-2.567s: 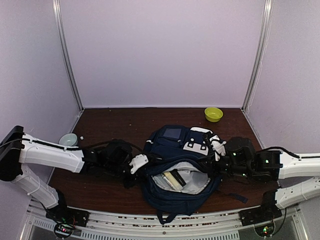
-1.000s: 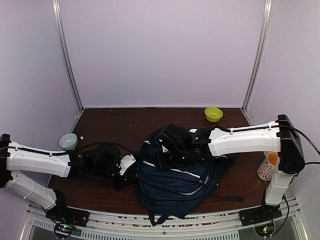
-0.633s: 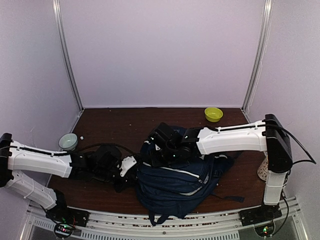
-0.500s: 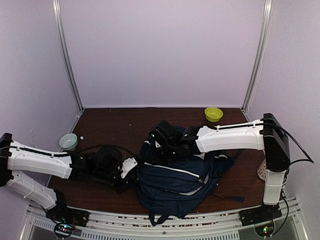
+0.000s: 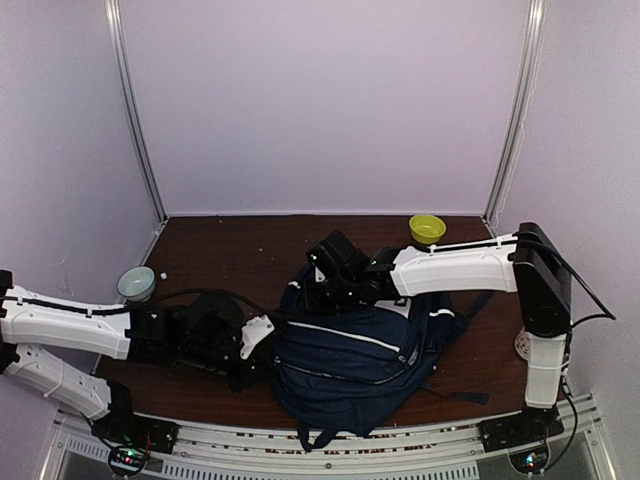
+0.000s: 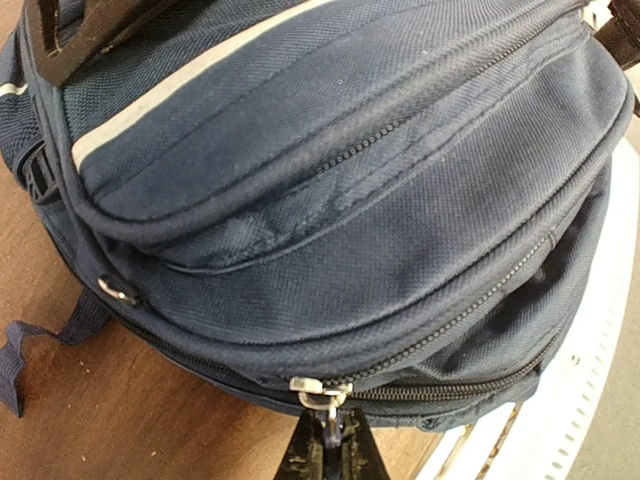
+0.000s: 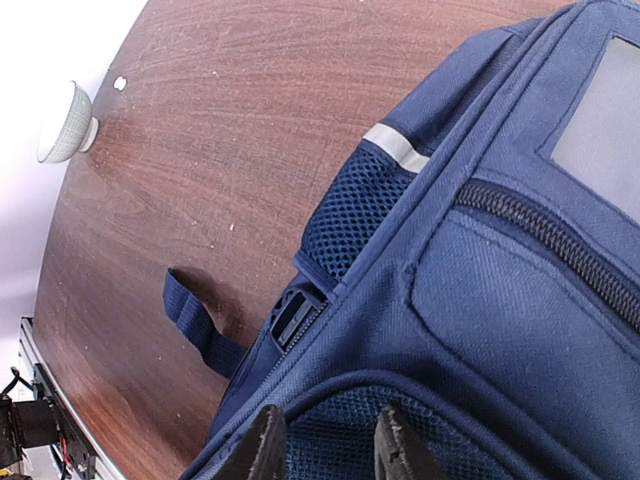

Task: Pack the student bag
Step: Zip the second largest pocket of the bag in the student bag.

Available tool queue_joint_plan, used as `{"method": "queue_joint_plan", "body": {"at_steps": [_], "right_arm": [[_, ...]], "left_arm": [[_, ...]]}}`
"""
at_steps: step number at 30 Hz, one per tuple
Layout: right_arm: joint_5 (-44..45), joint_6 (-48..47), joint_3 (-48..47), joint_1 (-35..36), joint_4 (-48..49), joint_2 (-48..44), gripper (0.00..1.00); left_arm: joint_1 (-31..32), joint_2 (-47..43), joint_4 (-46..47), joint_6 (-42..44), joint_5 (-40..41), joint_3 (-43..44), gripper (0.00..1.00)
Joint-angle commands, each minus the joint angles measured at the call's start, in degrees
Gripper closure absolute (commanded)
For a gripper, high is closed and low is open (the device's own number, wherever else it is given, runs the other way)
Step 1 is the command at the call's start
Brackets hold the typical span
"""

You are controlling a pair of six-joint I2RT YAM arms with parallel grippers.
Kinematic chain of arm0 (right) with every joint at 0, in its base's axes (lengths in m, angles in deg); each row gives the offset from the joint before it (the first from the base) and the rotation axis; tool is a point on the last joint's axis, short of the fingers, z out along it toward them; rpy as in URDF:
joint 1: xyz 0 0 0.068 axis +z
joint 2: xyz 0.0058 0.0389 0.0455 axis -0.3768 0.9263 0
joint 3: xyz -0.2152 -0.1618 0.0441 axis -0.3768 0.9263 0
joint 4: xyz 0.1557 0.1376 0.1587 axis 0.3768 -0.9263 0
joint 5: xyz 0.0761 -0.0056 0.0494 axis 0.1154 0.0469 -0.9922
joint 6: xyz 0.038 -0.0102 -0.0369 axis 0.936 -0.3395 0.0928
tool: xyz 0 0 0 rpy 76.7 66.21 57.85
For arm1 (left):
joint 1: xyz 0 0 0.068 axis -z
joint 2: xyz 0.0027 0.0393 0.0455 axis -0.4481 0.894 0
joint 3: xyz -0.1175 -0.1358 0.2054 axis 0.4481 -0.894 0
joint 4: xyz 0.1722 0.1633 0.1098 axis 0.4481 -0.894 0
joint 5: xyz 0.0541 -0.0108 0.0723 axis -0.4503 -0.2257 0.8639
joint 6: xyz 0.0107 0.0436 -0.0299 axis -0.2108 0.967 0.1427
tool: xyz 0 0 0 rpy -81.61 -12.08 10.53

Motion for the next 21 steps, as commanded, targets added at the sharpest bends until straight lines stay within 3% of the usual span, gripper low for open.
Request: {"method": "queue_joint_plan", "body": {"at_steps": [1, 12, 21], "right_arm": [[2.6, -1.0, 2.3, -2.4, -5.0, 4.0, 0.68], [4.5, -1.3, 1.3, -3.5, -3.5, 4.2, 0.68], [3.9, -5.0, 1.9, -3.7, -1.5, -0.4, 0.68]], "left_arm": [[2.0, -1.9, -3.0, -2.4, -1.8, 2.0, 1.00], [6.9, 2.3, -1.8, -4.5, -6.0, 7.6, 1.00], [7.5, 10.8, -0.2, -4.1, -8.8, 13.3, 1.00]]}}
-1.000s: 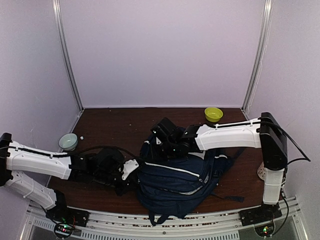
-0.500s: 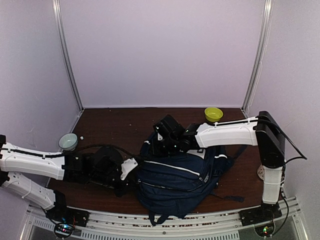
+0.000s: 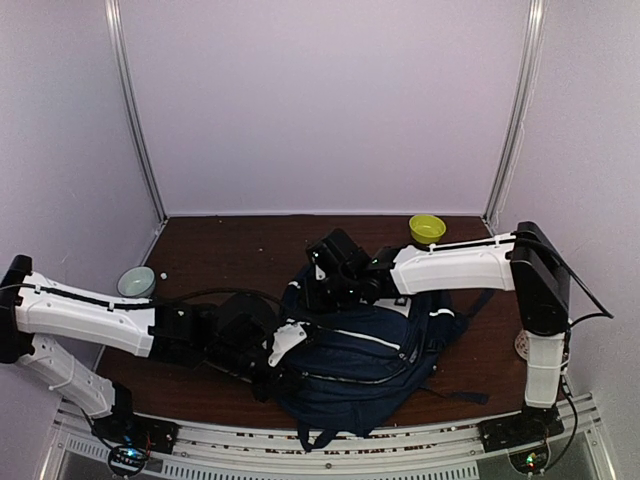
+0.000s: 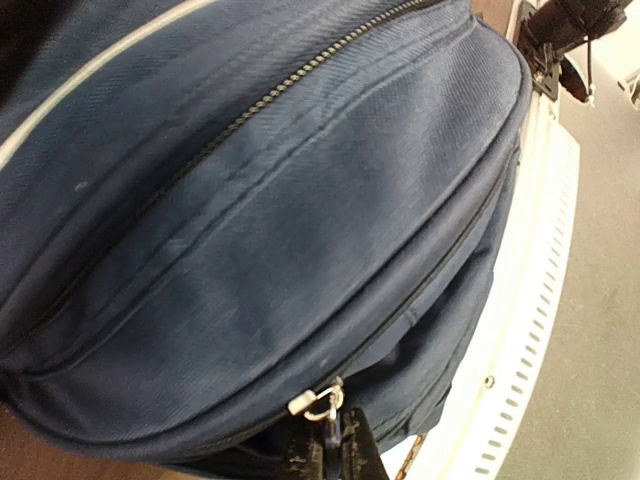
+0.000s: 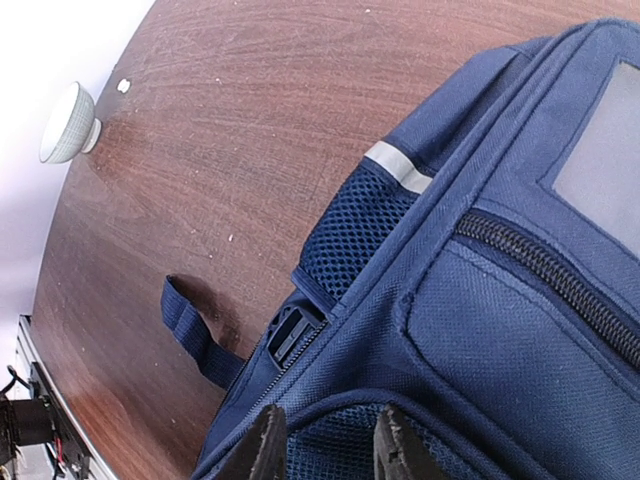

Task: Pack the student bag
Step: Zip the second largest pocket of the bag in the student bag.

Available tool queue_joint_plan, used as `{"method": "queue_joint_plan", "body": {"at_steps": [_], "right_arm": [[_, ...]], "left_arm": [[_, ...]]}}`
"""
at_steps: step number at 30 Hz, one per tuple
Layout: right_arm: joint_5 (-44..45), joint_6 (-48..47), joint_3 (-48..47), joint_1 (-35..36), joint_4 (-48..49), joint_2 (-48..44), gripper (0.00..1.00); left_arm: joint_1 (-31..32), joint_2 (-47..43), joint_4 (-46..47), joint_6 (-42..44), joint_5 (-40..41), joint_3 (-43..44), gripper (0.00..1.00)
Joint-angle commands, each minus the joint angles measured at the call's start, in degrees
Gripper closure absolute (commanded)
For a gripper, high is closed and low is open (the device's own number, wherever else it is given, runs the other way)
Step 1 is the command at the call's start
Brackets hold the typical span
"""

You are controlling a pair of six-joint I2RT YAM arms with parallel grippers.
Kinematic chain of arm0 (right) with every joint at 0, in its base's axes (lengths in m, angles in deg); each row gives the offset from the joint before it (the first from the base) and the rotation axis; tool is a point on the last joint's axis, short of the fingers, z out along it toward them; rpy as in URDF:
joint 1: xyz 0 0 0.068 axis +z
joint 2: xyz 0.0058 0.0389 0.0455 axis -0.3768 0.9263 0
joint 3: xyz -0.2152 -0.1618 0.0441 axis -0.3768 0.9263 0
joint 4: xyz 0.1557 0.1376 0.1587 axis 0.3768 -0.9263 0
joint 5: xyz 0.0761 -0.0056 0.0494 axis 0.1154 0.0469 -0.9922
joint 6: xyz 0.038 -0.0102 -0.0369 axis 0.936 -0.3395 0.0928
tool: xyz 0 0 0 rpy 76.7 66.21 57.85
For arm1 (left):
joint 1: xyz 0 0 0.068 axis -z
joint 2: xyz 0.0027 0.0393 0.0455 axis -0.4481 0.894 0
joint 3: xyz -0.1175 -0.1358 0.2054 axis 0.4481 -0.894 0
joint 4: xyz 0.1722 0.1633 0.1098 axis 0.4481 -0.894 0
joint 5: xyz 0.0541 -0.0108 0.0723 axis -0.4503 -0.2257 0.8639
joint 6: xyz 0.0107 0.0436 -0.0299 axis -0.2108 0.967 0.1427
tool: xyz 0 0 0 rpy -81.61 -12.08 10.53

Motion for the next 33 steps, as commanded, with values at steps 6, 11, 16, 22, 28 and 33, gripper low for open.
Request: {"method": "queue_joint_plan", "body": {"at_steps": [6, 11, 16, 22, 28, 33], "right_arm": [[5.4, -6.6, 2.5, -3.3, -5.0, -6.1, 0.68], [8.5, -9.6, 3.8, -4.5, -8.0, -12.1, 0.67], [11.1, -10.7, 6.4, -5.6, -10.5, -18.1, 0.67], [15.4, -10.7, 12.2, -6.3, -11.7, -25.9, 0.67], [18.0, -10.5, 15.9, -6.9, -14.1, -32.2, 0.66], [19.2, -9.3, 19.4, -6.9, -16.0, -38.1, 0.66]], "left_arm": [[1.1, 4.4, 3.8, -1.3, -7.8, 4.7, 1.00], [1.1, 4.7, 4.0, -1.3, -8.6, 5.4, 1.00], [1.1, 7.6, 3.8, -0.2, -10.0, 7.7, 1.00], [1.1, 12.1, 3.0, 1.7, -12.8, 12.6, 1.00], [1.1, 18.3, 0.7, 3.5, -14.7, 18.7, 1.00], [1.1, 22.5, 0.3, 4.3, -17.0, 23.9, 1.00]]}}
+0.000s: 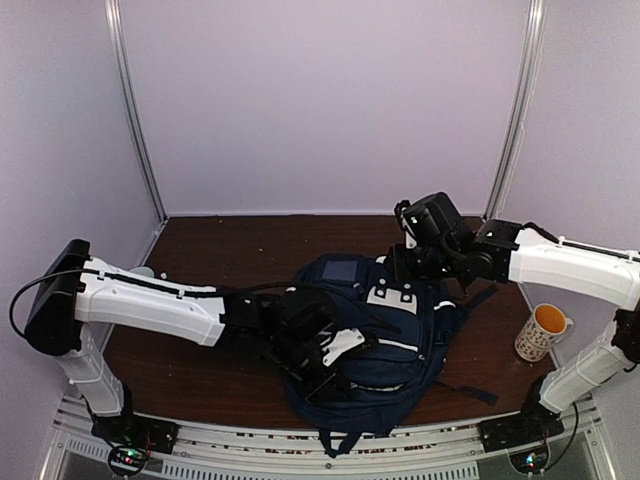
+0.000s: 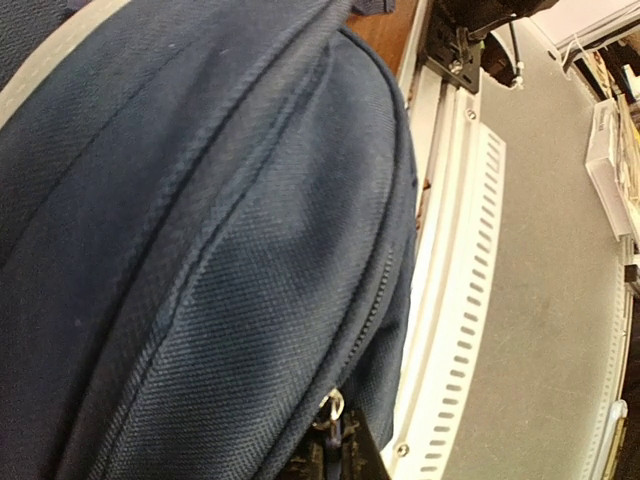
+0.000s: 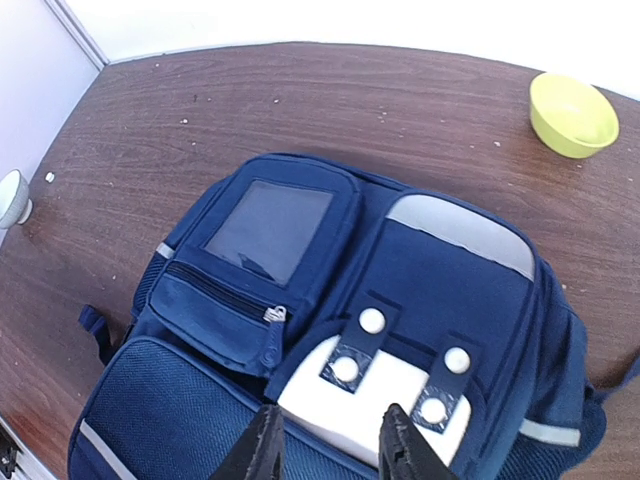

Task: Pack the student bag
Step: Zip the second largest pocket of the bag in the student bag.

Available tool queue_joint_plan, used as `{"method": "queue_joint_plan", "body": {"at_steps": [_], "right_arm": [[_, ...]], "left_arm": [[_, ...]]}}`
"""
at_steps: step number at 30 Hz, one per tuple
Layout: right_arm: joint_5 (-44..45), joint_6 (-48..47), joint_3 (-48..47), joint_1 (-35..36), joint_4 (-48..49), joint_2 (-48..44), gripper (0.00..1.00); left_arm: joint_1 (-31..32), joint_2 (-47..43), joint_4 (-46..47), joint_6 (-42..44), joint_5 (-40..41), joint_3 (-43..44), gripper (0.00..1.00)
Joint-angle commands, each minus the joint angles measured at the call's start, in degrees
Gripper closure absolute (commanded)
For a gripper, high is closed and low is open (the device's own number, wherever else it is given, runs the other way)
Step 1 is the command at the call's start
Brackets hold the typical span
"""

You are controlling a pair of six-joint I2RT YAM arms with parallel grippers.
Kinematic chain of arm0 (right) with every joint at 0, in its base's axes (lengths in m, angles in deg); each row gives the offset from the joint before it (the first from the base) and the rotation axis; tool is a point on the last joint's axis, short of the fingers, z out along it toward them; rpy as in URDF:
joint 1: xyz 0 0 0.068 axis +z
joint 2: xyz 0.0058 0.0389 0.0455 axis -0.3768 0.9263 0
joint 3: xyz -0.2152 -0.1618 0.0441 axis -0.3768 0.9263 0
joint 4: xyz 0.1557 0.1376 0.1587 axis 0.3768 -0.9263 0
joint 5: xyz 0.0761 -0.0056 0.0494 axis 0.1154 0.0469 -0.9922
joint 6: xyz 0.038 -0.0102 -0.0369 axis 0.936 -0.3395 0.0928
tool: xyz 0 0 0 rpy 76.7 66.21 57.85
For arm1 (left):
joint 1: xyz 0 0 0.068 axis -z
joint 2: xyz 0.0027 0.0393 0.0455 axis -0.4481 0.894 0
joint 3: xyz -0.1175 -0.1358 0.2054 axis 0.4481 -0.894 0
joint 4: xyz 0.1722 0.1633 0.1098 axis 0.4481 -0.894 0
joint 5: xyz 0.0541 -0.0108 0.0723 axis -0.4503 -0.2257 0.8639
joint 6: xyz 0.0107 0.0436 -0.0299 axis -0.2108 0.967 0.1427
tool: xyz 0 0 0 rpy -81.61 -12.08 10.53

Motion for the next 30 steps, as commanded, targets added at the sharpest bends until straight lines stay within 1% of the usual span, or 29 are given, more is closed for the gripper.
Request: {"method": "queue_joint_plan", "body": {"at_steps": [1, 7, 9, 11, 14, 16, 20, 23, 27, 30], "right_arm": [[3.5, 0.8, 2.8, -0.3, -3.0, -6.0, 0.66], [5.9, 3.1, 6.4, -0.3, -6.9, -13.8, 0.65], [5.7, 4.5, 7.9, -0.3, -8.3, -16.4, 0.65], [5.3, 5.8, 9.5, -0.3, -9.2, -19.2, 0.65], [2.9, 8.3, 12.2, -0.3, -9.8, -23.6, 0.63], [0.9, 10.6, 14.0, -0.2, -9.9, -26.2, 0.63], [-1.7, 15.0, 17.1, 0.7, -10.3, -30.4, 0.63], [-1.4, 17.4, 18.1, 2.3, -11.3, -32.9, 0.62], [-0.6, 18.9, 19.0, 4.1, -12.7, -34.3, 0.62], [-0.4, 19.2, 19.9, 4.6, -13.9, -34.8, 0.62]], "left_arm": [[0.3, 3.4, 1.8, 2.0, -3.4, 6.9, 1.00], [0.4, 10.1, -3.3, 1.7, -6.9, 15.8, 0.99], [0.4, 10.8, -4.0, 1.6, -7.1, 17.1, 0.94], [0.3, 10.5, -4.2, 1.6, -6.8, 17.3, 0.85], [0.4, 9.5, -3.7, 1.6, -7.3, 17.4, 0.73], [0.2, 9.0, -3.3, 1.4, -8.4, 17.4, 0.68], [0.0, 7.4, -2.9, 1.2, -10.7, 17.3, 0.65], [-0.3, 4.6, -4.1, 2.7, -10.3, 16.2, 0.64], [-0.3, -0.4, -9.3, 9.1, -5.4, 14.4, 0.64], [-0.2, -5.7, -10.2, 12.5, 0.8, 11.5, 0.64]]}}
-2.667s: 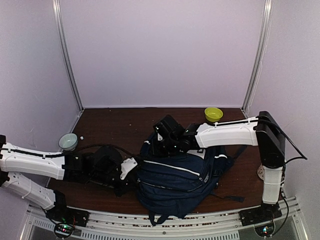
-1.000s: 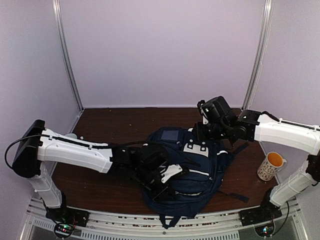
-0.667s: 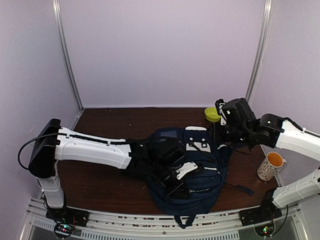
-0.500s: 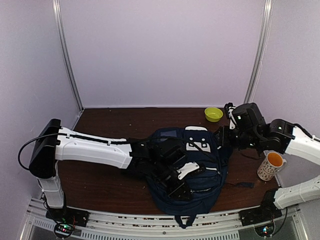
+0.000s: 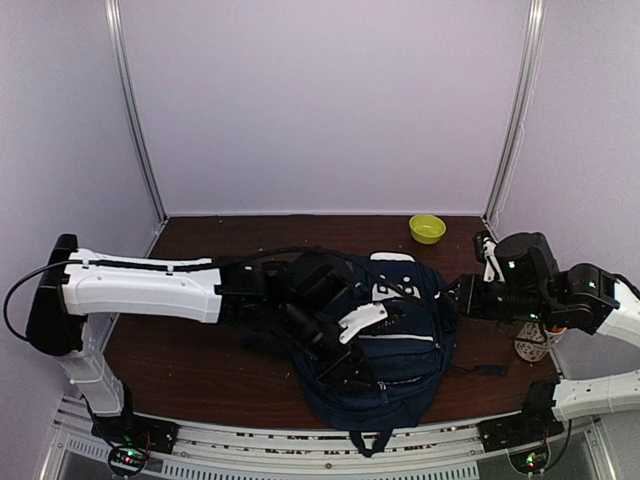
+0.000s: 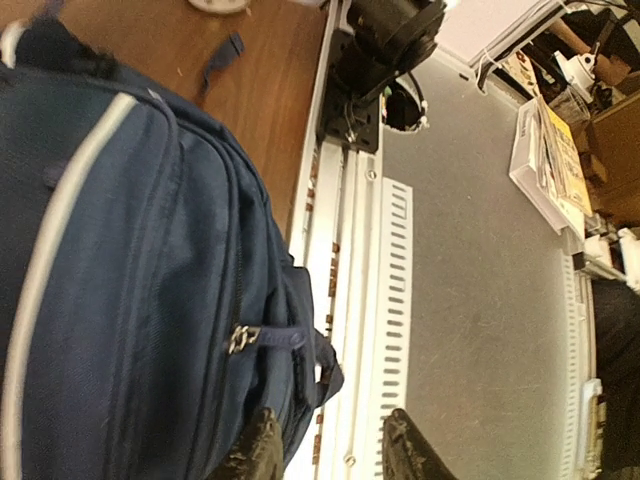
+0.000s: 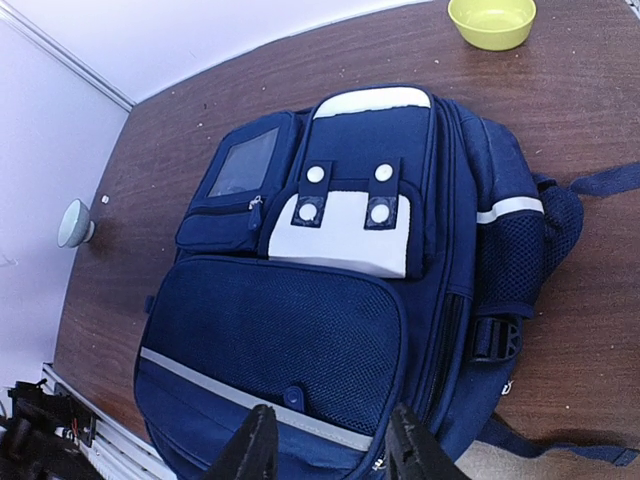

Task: Pack the student bag
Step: Zip the second largest pocket of the bag in the student bag, then hold the student bag at the center of the board.

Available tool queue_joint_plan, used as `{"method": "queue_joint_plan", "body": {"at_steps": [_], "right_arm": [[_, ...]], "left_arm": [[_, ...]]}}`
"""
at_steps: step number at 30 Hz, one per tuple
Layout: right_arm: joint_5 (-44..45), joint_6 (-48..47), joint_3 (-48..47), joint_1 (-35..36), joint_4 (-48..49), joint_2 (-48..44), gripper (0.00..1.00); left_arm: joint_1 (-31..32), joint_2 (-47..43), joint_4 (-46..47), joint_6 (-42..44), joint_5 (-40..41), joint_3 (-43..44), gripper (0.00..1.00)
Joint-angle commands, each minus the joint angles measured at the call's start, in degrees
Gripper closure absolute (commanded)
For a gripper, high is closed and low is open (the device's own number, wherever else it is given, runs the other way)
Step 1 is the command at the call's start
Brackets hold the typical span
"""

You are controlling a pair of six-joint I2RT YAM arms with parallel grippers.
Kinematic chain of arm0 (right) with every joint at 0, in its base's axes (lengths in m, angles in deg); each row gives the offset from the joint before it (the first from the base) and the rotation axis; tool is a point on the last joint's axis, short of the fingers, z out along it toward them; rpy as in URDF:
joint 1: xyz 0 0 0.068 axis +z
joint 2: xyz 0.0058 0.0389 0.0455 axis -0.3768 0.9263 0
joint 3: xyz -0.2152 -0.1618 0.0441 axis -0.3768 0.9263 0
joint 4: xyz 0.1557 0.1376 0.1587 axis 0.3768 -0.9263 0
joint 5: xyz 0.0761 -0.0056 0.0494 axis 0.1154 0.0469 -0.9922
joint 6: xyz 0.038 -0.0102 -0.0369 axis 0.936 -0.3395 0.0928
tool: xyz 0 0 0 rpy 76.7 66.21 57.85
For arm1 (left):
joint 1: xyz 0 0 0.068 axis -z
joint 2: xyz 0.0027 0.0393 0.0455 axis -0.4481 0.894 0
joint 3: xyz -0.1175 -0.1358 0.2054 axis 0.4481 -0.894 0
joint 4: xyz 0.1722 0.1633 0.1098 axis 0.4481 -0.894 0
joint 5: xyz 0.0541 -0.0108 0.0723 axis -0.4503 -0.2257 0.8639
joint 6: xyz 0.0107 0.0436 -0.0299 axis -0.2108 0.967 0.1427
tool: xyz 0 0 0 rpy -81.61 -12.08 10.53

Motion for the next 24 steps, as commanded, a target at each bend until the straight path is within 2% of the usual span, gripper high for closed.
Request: {"method": "queue_joint_plan", "body": {"at_steps": [1, 6, 9, 14, 24], "right_arm": [[0.5, 2.3, 1.8, 1.0, -2.8, -1.1, 0.62], [0.1, 3.4, 3.2, 1.3, -3.7, -2.3, 0.62], [-0.5, 4.1, 3.5, 1.5, -3.6, -2.0, 0.62], [0.4, 4.3, 3.4, 1.6, -4.6, 0.5, 0.61], [2.3, 3.6, 1.3, 1.5, -4.5, 7.7, 0.59]], "left_arm": [[-0.4, -9.0, -2.4, 7.7, 10.2, -4.2, 0.64], [-0.4, -16.0, -0.1, 13.3, 23.5, -11.7, 0.60], [-0.4, -16.4, 0.9, 16.4, 27.6, -14.1, 0.58], [-0.5, -15.2, 3.0, 21.1, 28.1, -16.1, 0.53], [-1.0, -9.7, 1.5, 24.8, 24.8, -12.4, 0.52]]}}
